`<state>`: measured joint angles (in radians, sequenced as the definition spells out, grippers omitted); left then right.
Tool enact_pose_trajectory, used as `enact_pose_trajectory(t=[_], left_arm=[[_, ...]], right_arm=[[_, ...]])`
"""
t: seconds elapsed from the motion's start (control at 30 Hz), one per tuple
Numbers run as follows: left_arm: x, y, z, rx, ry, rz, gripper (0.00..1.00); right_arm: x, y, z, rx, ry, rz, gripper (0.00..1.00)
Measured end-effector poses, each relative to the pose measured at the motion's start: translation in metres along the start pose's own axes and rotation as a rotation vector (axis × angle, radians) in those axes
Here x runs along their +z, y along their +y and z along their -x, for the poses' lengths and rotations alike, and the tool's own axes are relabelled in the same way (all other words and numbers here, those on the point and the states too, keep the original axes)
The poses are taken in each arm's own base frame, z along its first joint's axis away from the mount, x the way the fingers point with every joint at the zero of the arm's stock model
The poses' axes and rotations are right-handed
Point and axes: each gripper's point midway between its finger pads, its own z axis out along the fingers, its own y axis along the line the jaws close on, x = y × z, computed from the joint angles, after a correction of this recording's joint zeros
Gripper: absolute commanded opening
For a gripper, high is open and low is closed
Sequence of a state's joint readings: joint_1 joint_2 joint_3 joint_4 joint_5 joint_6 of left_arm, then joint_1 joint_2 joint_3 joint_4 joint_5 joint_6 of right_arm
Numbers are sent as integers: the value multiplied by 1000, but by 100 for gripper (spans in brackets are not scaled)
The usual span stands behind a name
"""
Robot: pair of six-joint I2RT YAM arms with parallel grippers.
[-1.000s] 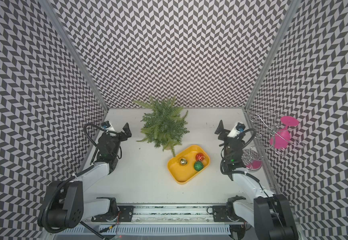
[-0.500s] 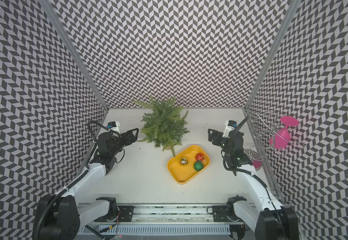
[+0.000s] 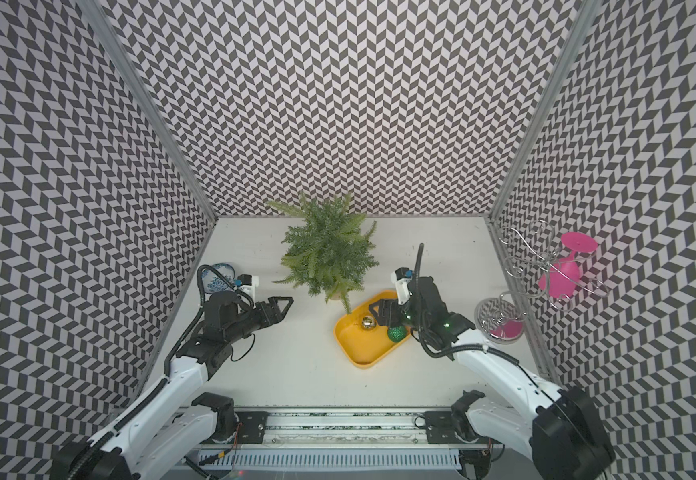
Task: Decorate the small christmas tree with ornaments
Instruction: Pick up an ornament from the container.
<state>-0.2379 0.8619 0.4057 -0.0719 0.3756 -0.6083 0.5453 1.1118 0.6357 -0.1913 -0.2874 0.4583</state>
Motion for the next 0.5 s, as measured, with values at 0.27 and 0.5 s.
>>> enact_pose_trajectory(t=[0.27, 0.5], left_arm=[[-1, -6, -19, -6, 57, -13, 83], [0, -3, -23, -14, 73, -2, 83]], right_arm=[[30, -12, -34, -1, 125, -69, 73], [46, -20, -51, -9, 180, -106, 75]])
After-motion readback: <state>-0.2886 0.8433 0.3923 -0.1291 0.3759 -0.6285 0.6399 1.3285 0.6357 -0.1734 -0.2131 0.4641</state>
